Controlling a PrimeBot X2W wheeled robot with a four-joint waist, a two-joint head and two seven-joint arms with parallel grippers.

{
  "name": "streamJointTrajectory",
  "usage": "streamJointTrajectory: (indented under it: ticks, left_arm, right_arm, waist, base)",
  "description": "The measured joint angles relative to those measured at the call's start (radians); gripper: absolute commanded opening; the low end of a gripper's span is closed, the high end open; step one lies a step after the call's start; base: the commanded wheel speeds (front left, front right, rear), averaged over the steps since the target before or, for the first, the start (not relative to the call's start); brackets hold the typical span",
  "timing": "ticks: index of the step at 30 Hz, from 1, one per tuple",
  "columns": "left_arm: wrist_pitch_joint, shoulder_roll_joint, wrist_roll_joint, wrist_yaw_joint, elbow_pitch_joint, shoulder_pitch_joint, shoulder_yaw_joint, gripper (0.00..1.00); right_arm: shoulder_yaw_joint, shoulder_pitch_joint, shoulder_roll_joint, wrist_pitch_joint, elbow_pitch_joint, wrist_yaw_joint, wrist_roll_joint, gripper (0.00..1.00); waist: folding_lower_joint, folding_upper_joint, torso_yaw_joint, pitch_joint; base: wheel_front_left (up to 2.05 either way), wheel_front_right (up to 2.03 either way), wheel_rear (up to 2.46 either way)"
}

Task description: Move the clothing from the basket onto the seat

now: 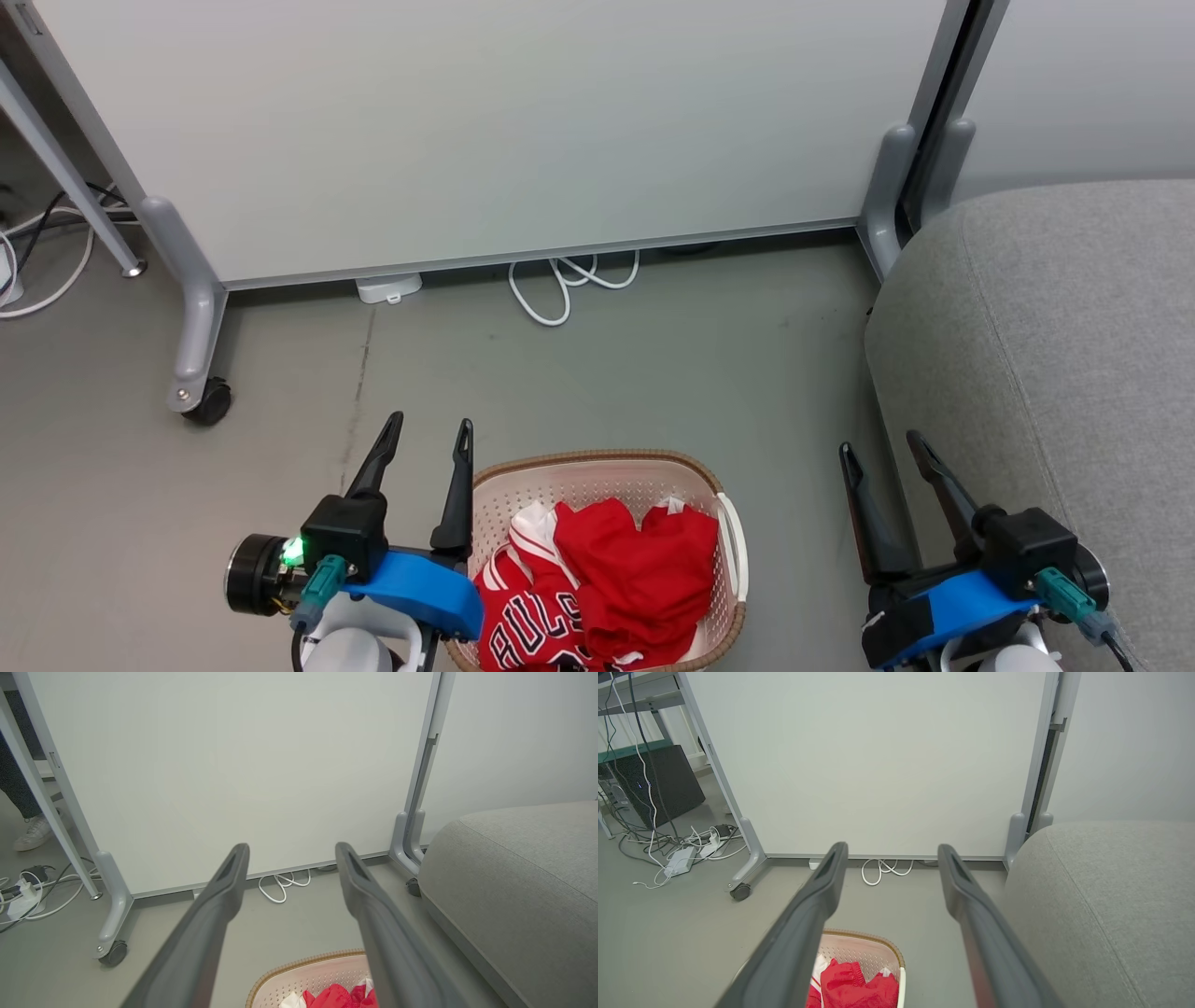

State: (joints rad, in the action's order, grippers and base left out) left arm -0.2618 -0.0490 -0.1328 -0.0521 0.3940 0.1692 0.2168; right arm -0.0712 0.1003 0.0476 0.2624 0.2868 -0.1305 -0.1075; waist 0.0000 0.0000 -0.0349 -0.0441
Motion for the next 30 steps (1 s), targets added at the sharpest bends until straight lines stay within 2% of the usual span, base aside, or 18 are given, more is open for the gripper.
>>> streamJointTrajectory:
  ticks: [7, 14, 30]
  left_arm:
    - [0.0, 0.0, -0.014, -0.029, 0.056, 0.074, 0.011, 1.0]
    - [-0.001, -0.008, 0.027, -0.057, 0.189, 0.255, 0.032, 1.0]
    - [0.005, -0.045, 0.003, -0.077, 0.634, 0.613, 0.095, 1.0]
  right_arm:
    - [-0.003, 0.044, 0.0, 0.0, -0.014, 0.0, 0.003, 1.0]
    - [-0.005, 0.132, 0.001, 0.0, -0.04, 0.0, 0.005, 1.0]
    - [-0.017, 0.309, 0.002, 0.0, -0.102, 0.0, -0.019, 1.0]
  waist:
    - [0.0, 0.0, 0.026, -0.053]
    - [0.0, 0.0, 0.068, -0.174]
    - [0.0002, 0.0, 0.191, -0.536]
  base:
    - [0.0, 0.0, 0.0]
    - [0.0, 0.0, 0.0]
    - [0.0, 0.0, 0.0]
